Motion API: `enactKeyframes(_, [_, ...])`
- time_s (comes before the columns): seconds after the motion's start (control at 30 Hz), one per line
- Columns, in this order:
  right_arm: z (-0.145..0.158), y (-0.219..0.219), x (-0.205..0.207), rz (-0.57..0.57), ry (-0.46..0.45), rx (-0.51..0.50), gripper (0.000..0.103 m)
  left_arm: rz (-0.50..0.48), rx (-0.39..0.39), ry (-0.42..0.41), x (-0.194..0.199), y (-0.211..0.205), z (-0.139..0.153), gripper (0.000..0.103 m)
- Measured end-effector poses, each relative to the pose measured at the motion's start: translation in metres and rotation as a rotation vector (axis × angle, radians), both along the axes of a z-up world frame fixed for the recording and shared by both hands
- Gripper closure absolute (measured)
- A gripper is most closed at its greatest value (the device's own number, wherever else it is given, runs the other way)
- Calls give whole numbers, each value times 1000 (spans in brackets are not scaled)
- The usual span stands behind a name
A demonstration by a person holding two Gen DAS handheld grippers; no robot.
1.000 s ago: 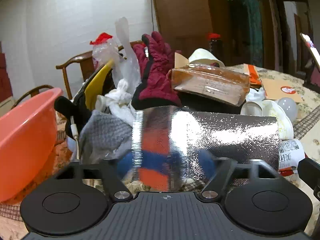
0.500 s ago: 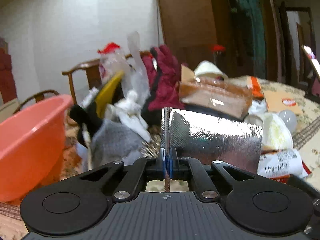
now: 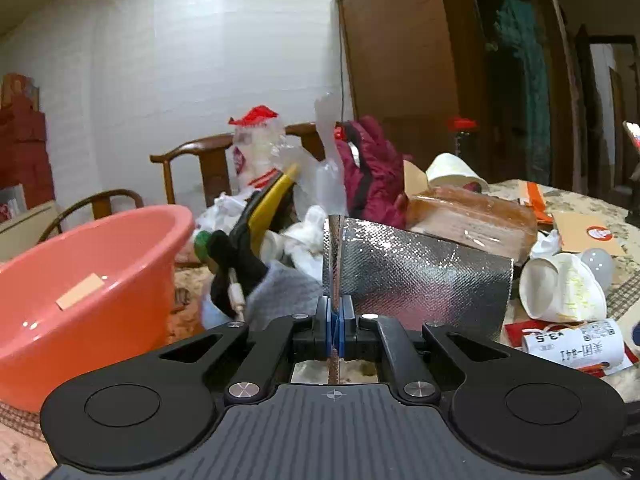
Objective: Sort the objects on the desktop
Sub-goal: 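Grasp the white printed tube with the right gripper while the left grasps the silver foil sheet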
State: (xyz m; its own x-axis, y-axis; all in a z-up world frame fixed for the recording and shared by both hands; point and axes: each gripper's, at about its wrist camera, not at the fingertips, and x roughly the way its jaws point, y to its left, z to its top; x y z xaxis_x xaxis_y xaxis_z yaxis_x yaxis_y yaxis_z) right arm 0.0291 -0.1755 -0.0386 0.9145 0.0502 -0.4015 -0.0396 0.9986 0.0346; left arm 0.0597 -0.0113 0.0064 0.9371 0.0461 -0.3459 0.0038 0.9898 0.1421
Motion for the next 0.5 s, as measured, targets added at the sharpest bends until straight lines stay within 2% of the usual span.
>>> enactKeyframes(0.1, [0, 5, 16, 19, 50, -7, 3, -1, -5, -2, 0, 3, 0, 103])
enactKeyframes(0.17, [-1, 3, 25, 19, 101, 13, 11, 0, -4, -6, 1, 4, 0, 103])
enactKeyframes(0.27, [0, -2, 27, -11, 96, 22, 24, -4, -12, 2, 2, 4, -1, 103])
enactKeyframes(0.5, [-2, -11, 20, -33, 54, 94, 27, -2, -20, 1, 0, 9, -1, 103])
